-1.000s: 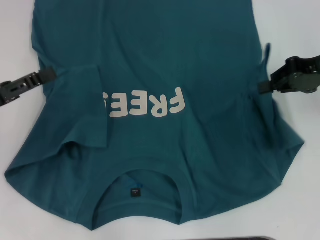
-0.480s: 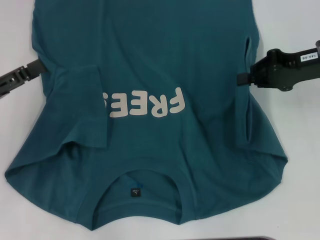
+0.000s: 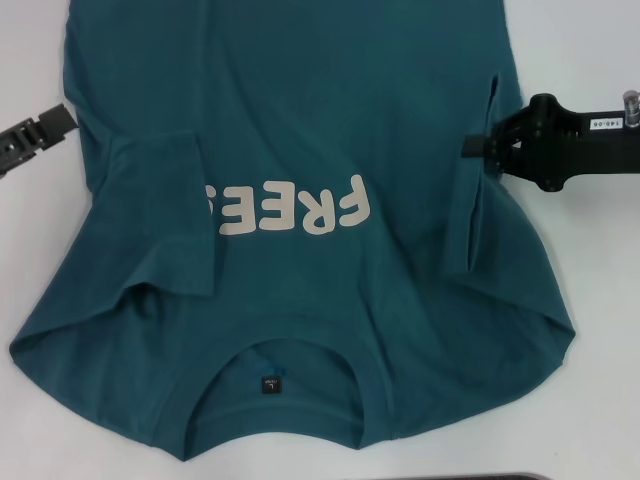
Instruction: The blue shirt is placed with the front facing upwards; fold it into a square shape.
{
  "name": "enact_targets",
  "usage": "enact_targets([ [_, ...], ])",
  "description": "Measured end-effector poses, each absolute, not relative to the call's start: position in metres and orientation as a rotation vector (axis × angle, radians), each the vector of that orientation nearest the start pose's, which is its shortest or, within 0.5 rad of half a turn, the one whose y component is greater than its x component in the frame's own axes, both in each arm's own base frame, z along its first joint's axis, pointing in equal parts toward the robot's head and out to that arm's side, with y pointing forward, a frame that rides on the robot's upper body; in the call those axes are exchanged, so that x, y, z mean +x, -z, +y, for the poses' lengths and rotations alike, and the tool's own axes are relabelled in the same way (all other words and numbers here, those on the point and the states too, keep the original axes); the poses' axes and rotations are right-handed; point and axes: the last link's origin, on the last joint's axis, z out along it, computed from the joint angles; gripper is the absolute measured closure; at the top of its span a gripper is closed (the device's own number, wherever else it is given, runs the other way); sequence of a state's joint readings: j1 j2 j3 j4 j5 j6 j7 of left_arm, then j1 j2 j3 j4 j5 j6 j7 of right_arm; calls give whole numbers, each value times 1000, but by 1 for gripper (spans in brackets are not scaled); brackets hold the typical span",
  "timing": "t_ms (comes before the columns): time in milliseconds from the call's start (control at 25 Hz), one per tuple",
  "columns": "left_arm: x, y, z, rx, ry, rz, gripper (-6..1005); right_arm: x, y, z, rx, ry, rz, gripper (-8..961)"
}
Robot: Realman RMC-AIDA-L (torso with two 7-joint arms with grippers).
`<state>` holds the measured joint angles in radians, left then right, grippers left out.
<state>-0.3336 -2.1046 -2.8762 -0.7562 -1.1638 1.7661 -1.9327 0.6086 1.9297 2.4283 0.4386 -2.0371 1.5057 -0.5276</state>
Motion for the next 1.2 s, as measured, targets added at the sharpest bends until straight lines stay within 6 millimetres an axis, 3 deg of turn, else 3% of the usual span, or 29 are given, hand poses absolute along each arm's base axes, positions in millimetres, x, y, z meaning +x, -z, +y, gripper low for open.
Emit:
enact_targets([
  [360,-322,-66,269,-2100,1195,-1468,339,288,-15,345,-1968,-785,2339,932],
  [800,-324,-66,269,-2088,1192,-1474,340,280,-13,357,-1935,-862,2308,500],
  [1040,-325,-67,269,-2088,1188,-1471,340,279,-9,359,-1934,-754,2339,360],
  [1200,-325,-68,269,-2084,1189,-1469,339,285,-16,361,-1917,-657,2343,266],
])
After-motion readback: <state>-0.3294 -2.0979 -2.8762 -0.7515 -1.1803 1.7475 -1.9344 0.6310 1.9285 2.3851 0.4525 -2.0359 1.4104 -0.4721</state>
